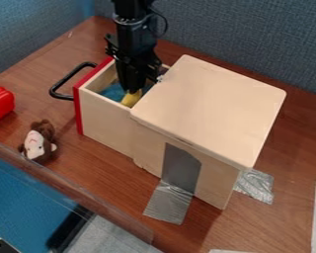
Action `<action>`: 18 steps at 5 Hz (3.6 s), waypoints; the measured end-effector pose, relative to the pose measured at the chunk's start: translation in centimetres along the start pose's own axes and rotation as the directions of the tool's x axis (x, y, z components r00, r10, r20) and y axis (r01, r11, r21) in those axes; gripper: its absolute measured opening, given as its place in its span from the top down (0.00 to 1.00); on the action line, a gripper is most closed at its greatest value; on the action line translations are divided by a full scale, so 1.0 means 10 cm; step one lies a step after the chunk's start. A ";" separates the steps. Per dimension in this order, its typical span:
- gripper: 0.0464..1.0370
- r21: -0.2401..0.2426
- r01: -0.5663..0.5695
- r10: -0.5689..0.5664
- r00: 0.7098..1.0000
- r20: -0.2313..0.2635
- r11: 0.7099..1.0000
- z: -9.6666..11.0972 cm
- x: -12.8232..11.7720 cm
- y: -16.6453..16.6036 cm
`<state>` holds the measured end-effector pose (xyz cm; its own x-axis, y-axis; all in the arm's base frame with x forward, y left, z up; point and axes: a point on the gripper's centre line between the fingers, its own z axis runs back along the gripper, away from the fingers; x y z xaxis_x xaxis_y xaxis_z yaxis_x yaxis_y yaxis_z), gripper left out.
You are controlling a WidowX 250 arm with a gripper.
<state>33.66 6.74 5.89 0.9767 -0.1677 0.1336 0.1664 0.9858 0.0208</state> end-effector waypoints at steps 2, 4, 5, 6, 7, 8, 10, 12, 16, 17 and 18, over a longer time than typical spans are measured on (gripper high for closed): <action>0.15 0.014 -0.047 0.047 0.999 -0.007 0.999 -0.01 -0.06 0.24; 0.04 0.027 -0.026 0.026 1.000 -0.013 0.999 -0.10 -0.09 0.22; 0.07 0.041 -0.023 0.023 1.000 -0.011 0.999 -0.13 -0.11 0.20; 0.34 0.068 -0.019 0.020 1.000 -0.017 0.998 -0.18 -0.12 0.23; 0.68 0.079 -0.010 0.012 1.000 -0.014 0.997 -0.21 -0.11 0.23; 0.90 0.060 -0.013 0.013 1.000 -0.006 0.998 -0.19 -0.12 0.20; 0.98 0.003 -0.038 0.038 0.997 0.064 0.999 0.22 -0.05 0.17; 0.58 -0.014 -0.072 0.073 0.995 0.072 0.997 0.40 -0.06 0.19; 0.04 0.060 -0.081 0.082 0.997 -0.015 0.995 -0.07 -0.08 0.07; 0.09 0.075 -0.076 0.078 0.997 -0.025 0.994 -0.13 -0.09 0.08; 0.36 0.075 -0.076 0.079 0.996 -0.029 0.994 -0.15 -0.10 0.09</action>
<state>33.07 7.77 4.29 0.9903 -0.0896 0.1064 0.0807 0.9931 0.0851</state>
